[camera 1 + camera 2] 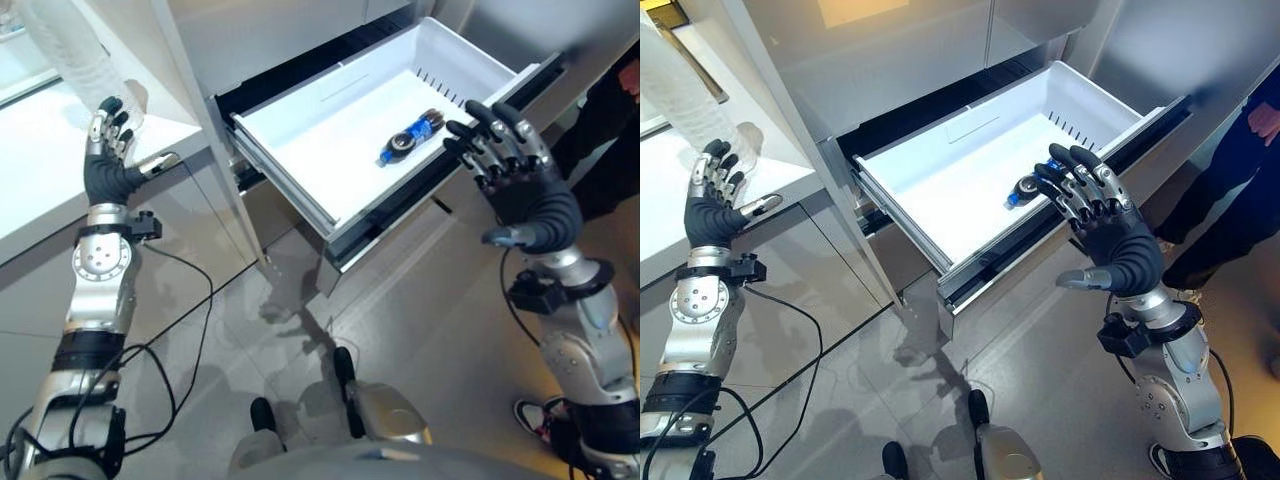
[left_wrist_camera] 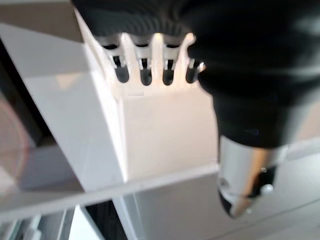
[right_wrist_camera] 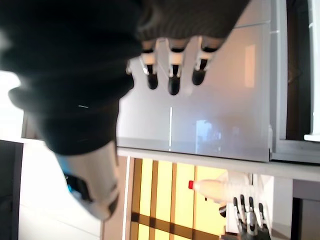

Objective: Take the drinks into the refrigerator

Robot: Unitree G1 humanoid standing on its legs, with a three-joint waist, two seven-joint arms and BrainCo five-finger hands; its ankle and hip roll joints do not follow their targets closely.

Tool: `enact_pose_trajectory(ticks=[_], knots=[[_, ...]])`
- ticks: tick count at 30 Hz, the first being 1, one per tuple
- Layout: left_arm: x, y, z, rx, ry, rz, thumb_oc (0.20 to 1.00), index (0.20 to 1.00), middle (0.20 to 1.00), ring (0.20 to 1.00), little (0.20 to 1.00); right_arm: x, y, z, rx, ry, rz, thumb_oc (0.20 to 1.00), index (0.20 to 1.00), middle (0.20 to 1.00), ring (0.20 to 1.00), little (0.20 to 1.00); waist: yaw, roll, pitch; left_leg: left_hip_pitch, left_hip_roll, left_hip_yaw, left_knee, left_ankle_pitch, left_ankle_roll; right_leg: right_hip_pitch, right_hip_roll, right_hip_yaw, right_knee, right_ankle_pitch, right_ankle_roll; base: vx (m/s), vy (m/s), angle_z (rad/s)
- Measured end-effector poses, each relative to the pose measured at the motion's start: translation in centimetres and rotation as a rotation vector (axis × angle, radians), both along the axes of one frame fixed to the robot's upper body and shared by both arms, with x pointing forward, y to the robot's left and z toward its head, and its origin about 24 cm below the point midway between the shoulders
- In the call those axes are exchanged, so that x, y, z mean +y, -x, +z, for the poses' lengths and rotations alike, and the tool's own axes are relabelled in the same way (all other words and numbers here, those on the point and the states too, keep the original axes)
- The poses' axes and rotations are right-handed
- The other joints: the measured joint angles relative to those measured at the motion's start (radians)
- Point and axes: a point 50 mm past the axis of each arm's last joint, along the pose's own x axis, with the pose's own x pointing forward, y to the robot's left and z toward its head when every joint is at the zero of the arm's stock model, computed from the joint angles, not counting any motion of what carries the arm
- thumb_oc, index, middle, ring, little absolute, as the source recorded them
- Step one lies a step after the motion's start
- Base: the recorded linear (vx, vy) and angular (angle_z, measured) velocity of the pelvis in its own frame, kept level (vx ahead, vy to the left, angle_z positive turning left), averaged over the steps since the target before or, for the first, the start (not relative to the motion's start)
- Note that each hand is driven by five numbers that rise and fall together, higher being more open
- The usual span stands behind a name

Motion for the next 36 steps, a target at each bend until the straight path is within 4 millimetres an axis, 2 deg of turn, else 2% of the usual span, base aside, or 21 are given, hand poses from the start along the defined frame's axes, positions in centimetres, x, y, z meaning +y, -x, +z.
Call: enact_pose_trajectory(ticks=[3, 5, 8, 10, 19, 23, 30, 32, 36], knots=[[0.0, 1.1, -1.0, 0.0, 0.024, 0.007, 1.0, 1.0, 1.0, 1.0, 1.0, 0.0, 0.0, 0.0, 0.002, 0.001, -0.001, 1.0, 1.0, 1.0, 1.0, 1.0, 0.003, 0.0, 0.0, 0.0, 0.001, -0.018, 0.005, 0.0, 0.0, 0.015, -0.002, -0.012, -0.01, -0.001, -0.001, 0.0, -0.013, 0.16], [0.1, 1.9, -1.4, 0.003, 0.026, 0.009, 1.0, 1.0, 1.0, 1.0, 1.0, -0.2, 0.0, -0.2, 0.009, -0.001, -0.01, 1.0, 1.0, 1.0, 1.0, 1.0, 0.025, 0.0, 0.0, -0.001, 0.002, -0.027, 0.007, 0.0, 0.0, 0.022, -0.003, -0.022, -0.016, 0.0, -0.002, 0.01, -0.01, 0.11], [0.2, 3.6, -2.5, -0.004, 0.059, 0.024, 1.0, 1.0, 1.0, 1.0, 1.0, -0.9, 0.2, -0.3, 0.014, -0.004, -0.044, 1.0, 1.0, 1.0, 1.0, 1.0, 0.032, 0.001, 0.0, -0.002, 0.003, -0.041, 0.01, 0.0, 0.0, 0.03, -0.003, -0.032, -0.019, -0.003, -0.007, 0.01, -0.003, 0.13], [0.2, 3.8, -2.6, -0.005, 0.062, 0.027, 1.0, 1.0, 1.0, 1.0, 1.0, -0.9, 0.2, -0.3, 0.015, -0.005, -0.044, 1.0, 1.0, 1.0, 1.0, 1.0, 0.055, 0.001, 0.001, -0.002, 0.003, -0.041, 0.011, 0.0, 0.0, 0.03, -0.004, -0.034, -0.019, -0.004, -0.007, 0.0, -0.002, 0.02], [0.6, 4.0, -2.4, -0.024, 0.055, 0.085, 1.0, 1.0, 1.0, 1.0, 1.0, -0.9, 0.2, -0.4, 0.017, 0.002, -0.035, 1.0, 1.0, 1.0, 1.0, 1.0, 0.052, 0.001, 0.001, -0.021, 0.0, -0.062, 0.021, 0.0, 0.0, 0.024, -0.01, -0.052, -0.014, -0.006, -0.014, 0.02, 0.002, 0.06], [0.8, 2.8, -1.2, -0.044, 0.024, 0.098, 1.0, 1.0, 1.0, 1.0, 1.0, -0.7, 0.1, -0.4, 0.021, 0.006, -0.026, 1.0, 1.0, 1.0, 1.0, 1.0, 0.053, 0.001, 0.0, -0.021, 0.0, -0.062, 0.021, 0.0, 0.0, 0.022, -0.01, -0.052, -0.011, -0.006, -0.014, 0.02, 0.006, 0.0], [1.5, 0.2, 3.6, -0.108, -0.106, 0.108, 1.0, 1.0, 1.0, 1.0, 1.0, 0.2, -0.1, -0.8, 0.051, 0.018, 0.029, 1.0, 1.0, 1.0, 1.0, 1.0, 0.038, -0.001, -0.002, -0.021, -0.001, -0.055, 0.025, 0.0, 0.0, 0.016, -0.01, -0.048, -0.001, -0.006, -0.014, 0.0, 0.003, -0.02], [1.9, 0.1, 4.5, -0.122, -0.129, 0.12, 1.0, 1.0, 1.0, 1.0, 1.0, 0.4, -0.1, -1.0, 0.06, 0.024, 0.047, 1.0, 1.0, 1.0, 1.0, 1.0, 0.022, -0.004, -0.005, -0.02, -0.001, -0.045, 0.024, 0.0, 0.0, 0.01, -0.009, -0.038, 0.001, -0.006, -0.015, 0.01, 0.007, -0.12], [2.5, -0.8, 5.4, -0.109, -0.149, 0.145, 1.0, 1.0, 1.0, 1.0, 1.0, 0.5, -0.1, -1.2, 0.073, 0.024, 0.05, 1.0, 1.0, 1.0, 1.0, 1.0, 0.014, -0.005, -0.008, -0.02, -0.002, -0.032, 0.023, 0.0, 0.0, 0.001, -0.007, -0.027, 0.005, -0.003, -0.018, 0.01, 0.01, -0.12]])
